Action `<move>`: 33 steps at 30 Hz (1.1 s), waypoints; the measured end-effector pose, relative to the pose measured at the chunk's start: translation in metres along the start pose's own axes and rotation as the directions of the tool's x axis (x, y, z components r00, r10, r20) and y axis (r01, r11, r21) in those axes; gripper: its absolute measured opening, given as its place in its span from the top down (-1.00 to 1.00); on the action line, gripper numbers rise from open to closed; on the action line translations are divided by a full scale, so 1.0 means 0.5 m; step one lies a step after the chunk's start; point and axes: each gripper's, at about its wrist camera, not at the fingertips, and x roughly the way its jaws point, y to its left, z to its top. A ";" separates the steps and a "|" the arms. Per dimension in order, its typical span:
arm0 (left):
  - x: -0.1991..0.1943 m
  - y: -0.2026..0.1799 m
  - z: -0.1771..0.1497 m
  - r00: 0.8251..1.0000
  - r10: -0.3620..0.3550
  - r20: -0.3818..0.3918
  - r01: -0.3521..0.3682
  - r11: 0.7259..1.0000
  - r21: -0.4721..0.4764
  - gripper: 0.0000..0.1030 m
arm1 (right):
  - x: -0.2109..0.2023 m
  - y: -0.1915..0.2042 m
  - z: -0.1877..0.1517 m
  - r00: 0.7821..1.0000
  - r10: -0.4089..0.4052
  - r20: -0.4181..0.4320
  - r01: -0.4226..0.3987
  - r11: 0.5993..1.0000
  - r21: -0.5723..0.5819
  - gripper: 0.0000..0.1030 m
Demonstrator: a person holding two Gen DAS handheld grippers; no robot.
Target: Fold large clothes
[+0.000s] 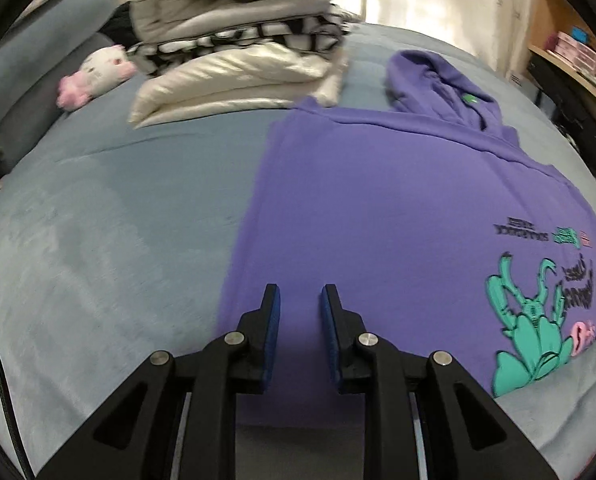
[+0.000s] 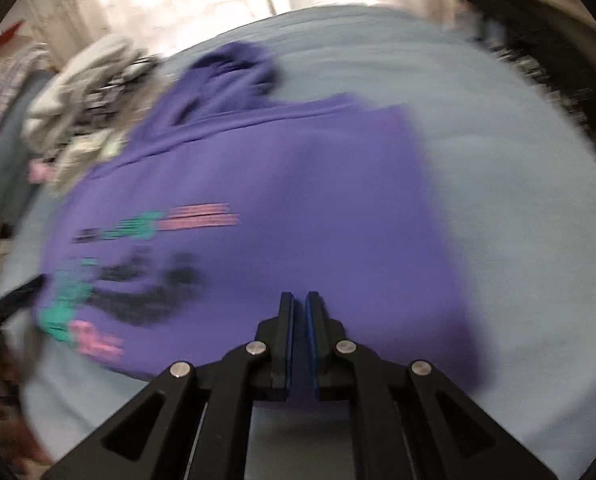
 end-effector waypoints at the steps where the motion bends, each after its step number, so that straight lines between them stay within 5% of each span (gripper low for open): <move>1: -0.003 0.005 -0.004 1.000 0.004 0.004 -0.004 1.000 -0.011 0.59 | -0.011 -0.026 -0.007 0.998 -0.054 0.018 0.054 0.999 0.010 0.90; 6: -0.001 0.022 -0.016 1.000 -0.006 0.016 0.007 0.999 -0.054 0.52 | -0.037 -0.105 -0.033 0.998 -0.036 0.048 0.030 0.991 0.133 0.94; 15: 0.003 0.017 -0.013 1.000 0.006 0.030 -0.005 0.999 -0.051 0.46 | -0.020 -0.094 -0.036 0.997 -0.056 0.046 0.049 0.988 0.145 0.89; 26: 0.003 -0.001 -0.015 0.999 -0.041 0.034 0.042 0.999 -0.027 -0.16 | -0.015 -0.096 -0.041 0.998 -0.048 0.049 0.039 0.985 0.168 0.89; 33: 0.001 -0.008 -0.016 0.999 -0.037 0.038 0.037 0.999 -0.024 -0.24 | -0.013 -0.091 -0.042 0.997 -0.053 0.058 0.043 0.987 0.154 0.79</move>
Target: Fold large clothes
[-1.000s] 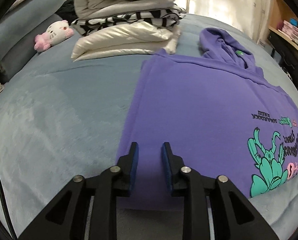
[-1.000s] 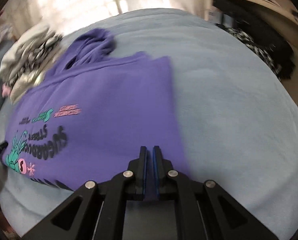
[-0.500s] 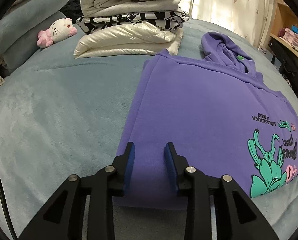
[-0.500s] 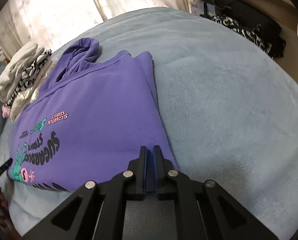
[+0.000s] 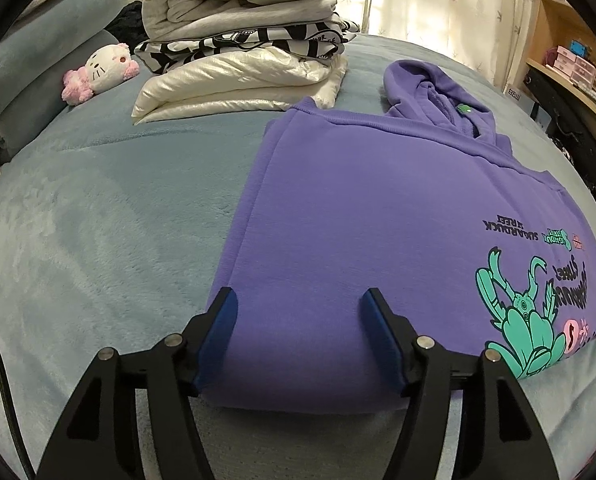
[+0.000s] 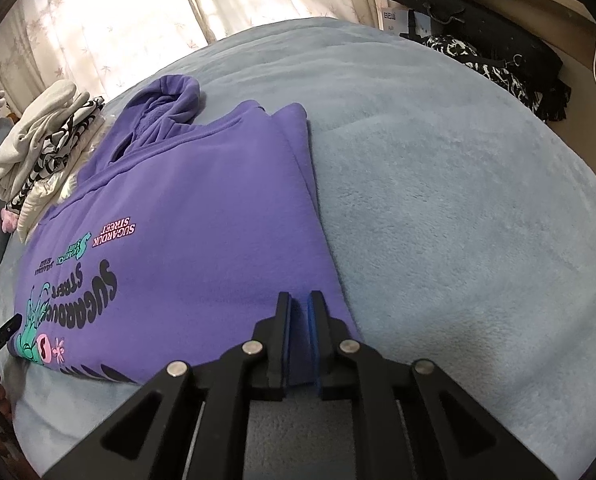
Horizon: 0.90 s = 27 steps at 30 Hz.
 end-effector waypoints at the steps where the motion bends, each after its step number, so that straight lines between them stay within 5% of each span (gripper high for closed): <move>1: 0.000 0.001 0.000 1.000 -0.001 0.000 0.001 1.000 0.000 -0.24 | 0.000 0.003 -0.001 1.000 0.002 0.002 -0.002 1.000 -0.006 0.70; 7: -0.003 -0.005 0.000 1.000 -0.009 -0.007 0.009 1.000 -0.004 -0.41 | -0.002 0.038 -0.004 1.000 0.027 0.009 -0.026 0.997 -0.078 0.00; 12: -0.024 -0.040 0.008 0.992 -0.121 -0.032 0.122 0.992 0.033 -0.50 | -0.006 0.063 -0.007 1.000 -0.012 0.014 0.014 0.992 -0.127 -0.04; 17: -0.056 -0.079 0.052 0.977 -0.212 -0.025 0.213 0.974 0.072 -0.50 | -0.018 0.069 0.012 0.998 0.057 0.002 -0.057 0.994 -0.095 -0.03; 27: 0.008 -0.171 0.290 0.983 -0.183 0.016 0.176 0.962 0.209 -0.50 | 0.001 0.160 0.191 0.978 0.205 0.032 -0.199 0.971 -0.135 -0.03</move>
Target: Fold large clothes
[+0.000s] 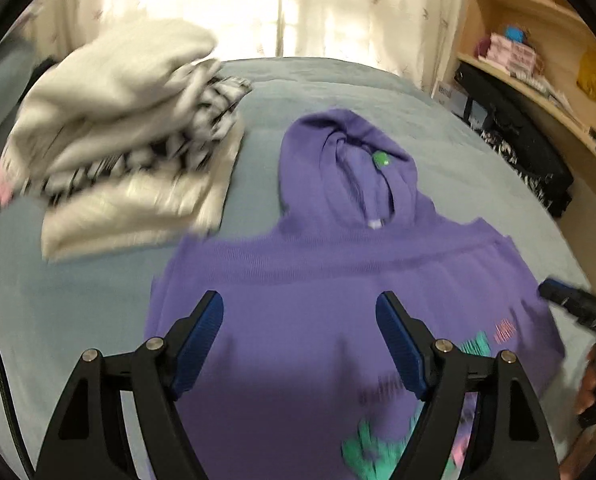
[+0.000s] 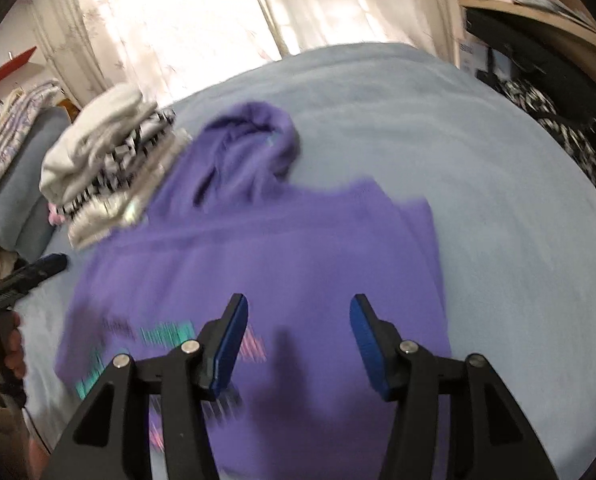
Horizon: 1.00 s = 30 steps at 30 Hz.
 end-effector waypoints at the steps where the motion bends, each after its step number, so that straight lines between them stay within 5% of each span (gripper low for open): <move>1: 0.030 -0.009 0.034 1.000 0.009 -0.010 -0.009 1.000 0.023 -0.50 | 0.008 0.006 0.027 1.000 0.020 0.011 -0.020 1.000 -0.004 -0.03; 10: 0.262 -0.010 0.209 0.992 0.057 -0.112 -0.052 0.997 0.048 -0.50 | 0.165 0.032 0.248 0.998 0.064 0.018 -0.065 0.997 0.037 -0.03; 16: 0.386 0.025 0.246 0.978 0.073 -0.198 -0.078 0.997 -0.018 -0.50 | 0.271 0.009 0.307 0.994 0.105 -0.039 -0.099 0.987 0.130 -0.02; 24: 0.452 0.025 0.278 0.974 0.037 -0.224 -0.050 0.997 -0.052 -0.48 | 0.383 0.015 0.363 0.990 0.082 -0.115 -0.065 0.988 0.140 -0.01; 26: 0.472 0.014 0.276 0.966 0.013 -0.258 -0.026 0.999 -0.045 -0.23 | 0.407 0.012 0.375 0.990 0.072 -0.124 -0.053 0.988 0.146 0.01; 30: 0.494 0.006 0.271 0.964 0.018 -0.265 -0.032 0.998 -0.047 -0.06 | 0.459 0.005 0.390 0.985 0.037 -0.166 -0.011 0.988 0.153 0.17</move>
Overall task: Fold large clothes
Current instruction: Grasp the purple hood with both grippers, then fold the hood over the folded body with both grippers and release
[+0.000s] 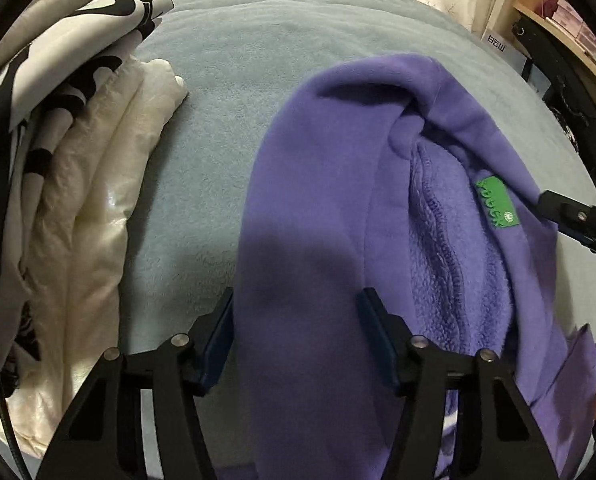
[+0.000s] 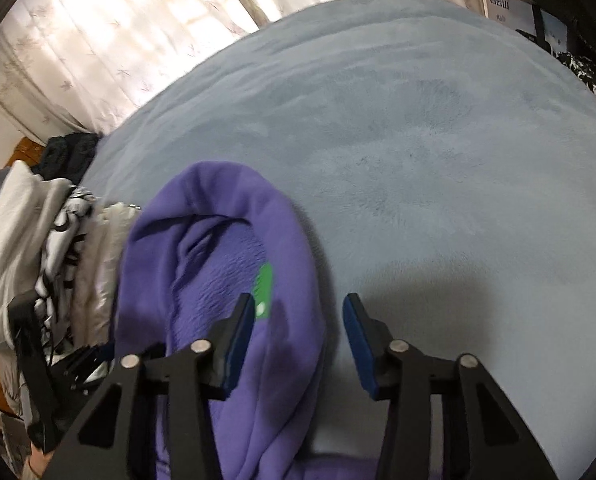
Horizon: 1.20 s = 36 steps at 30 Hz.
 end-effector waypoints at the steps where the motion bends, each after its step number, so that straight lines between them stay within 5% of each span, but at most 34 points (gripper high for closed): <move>1: 0.001 0.000 0.002 1.000 -0.012 0.001 0.012 1.000 -0.008 0.11 | 0.012 -0.001 0.005 1.000 -0.012 -0.008 0.012 1.000 0.001 0.19; 5: 0.003 0.012 0.009 0.999 -0.037 0.000 0.037 0.998 -0.058 0.85 | 0.047 -0.009 0.016 0.999 -0.014 -0.032 0.015 0.999 0.030 0.43; 6: 0.001 0.014 0.010 0.999 -0.033 0.002 0.033 0.998 -0.061 0.87 | 0.053 -0.011 0.017 0.999 -0.012 -0.039 0.014 0.999 0.032 0.74; 7: -0.005 0.017 0.009 1.000 -0.023 0.007 0.023 0.998 -0.061 0.91 | 0.059 -0.007 0.015 0.999 -0.024 -0.044 0.025 0.999 0.020 0.80; 12: -0.070 0.019 -0.004 0.997 0.048 0.057 -0.045 0.998 -0.051 0.94 | 0.016 0.016 -0.004 0.997 -0.065 0.035 0.066 0.997 -0.043 0.84; 17: -0.181 0.023 -0.034 0.989 0.016 0.146 -0.012 1.000 -0.028 0.94 | -0.105 0.023 -0.034 0.987 -0.001 0.158 0.014 0.996 -0.084 0.84; 21: -0.297 0.029 -0.106 0.969 -0.032 0.245 0.027 0.999 0.023 0.94 | -0.239 0.048 -0.100 0.957 0.081 0.279 -0.027 0.981 -0.194 0.84; 27: -0.396 0.051 -0.269 0.941 -0.142 0.308 0.129 0.990 0.060 0.94 | -0.393 0.078 -0.291 0.904 0.197 0.379 -0.036 0.919 -0.392 0.83; 31: -0.393 0.079 -0.391 0.947 -0.176 0.269 0.173 0.984 0.035 0.91 | -0.397 0.049 -0.427 0.927 0.132 0.352 0.048 0.887 -0.460 0.80; 36: -0.376 0.109 -0.497 0.970 -0.171 0.172 0.178 0.984 -0.026 0.90 | -0.353 -0.032 -0.527 0.985 0.025 0.170 0.046 0.912 -0.407 0.76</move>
